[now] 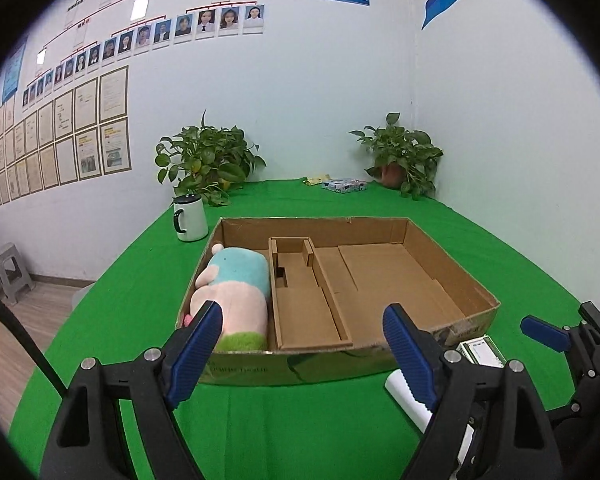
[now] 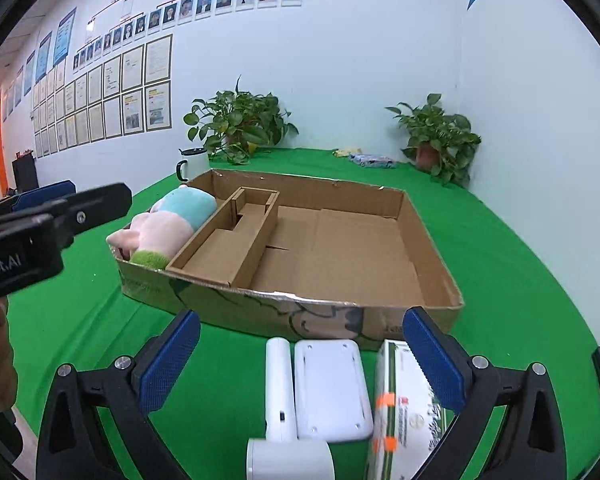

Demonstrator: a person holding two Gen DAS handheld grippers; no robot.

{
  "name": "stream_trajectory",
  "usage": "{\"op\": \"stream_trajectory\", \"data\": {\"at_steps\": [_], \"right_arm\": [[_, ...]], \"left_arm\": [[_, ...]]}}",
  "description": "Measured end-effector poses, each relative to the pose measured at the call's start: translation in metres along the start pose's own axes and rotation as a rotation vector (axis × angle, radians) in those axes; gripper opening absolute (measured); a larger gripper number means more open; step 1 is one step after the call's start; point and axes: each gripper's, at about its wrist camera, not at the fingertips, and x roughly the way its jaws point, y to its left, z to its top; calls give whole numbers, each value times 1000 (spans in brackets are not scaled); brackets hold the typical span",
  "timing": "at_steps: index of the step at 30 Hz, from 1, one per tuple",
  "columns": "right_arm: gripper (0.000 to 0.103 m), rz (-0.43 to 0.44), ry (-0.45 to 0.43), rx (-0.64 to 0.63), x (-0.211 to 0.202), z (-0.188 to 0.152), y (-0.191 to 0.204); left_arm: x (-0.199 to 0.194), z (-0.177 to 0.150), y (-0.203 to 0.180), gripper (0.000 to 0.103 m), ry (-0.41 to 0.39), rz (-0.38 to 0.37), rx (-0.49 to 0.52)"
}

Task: Organize objects
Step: 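Withdraw the left gripper and move the right gripper toward the white hair dryer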

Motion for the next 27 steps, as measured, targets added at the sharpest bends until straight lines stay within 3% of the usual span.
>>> {"op": "stream_trajectory", "data": {"at_steps": [9,17,27], "right_arm": [[102,8,-30,5,-29,-17,-6],[102,45,-34,10,-42,-26,-16],[102,252,94,77,-51,-81,-41]], "left_arm": [[-20,-18,-6,82,-10,35,-17],[-15,-34,0,82,74,7,-64],[-13,-59,5,82,149,-40,-32]]}}
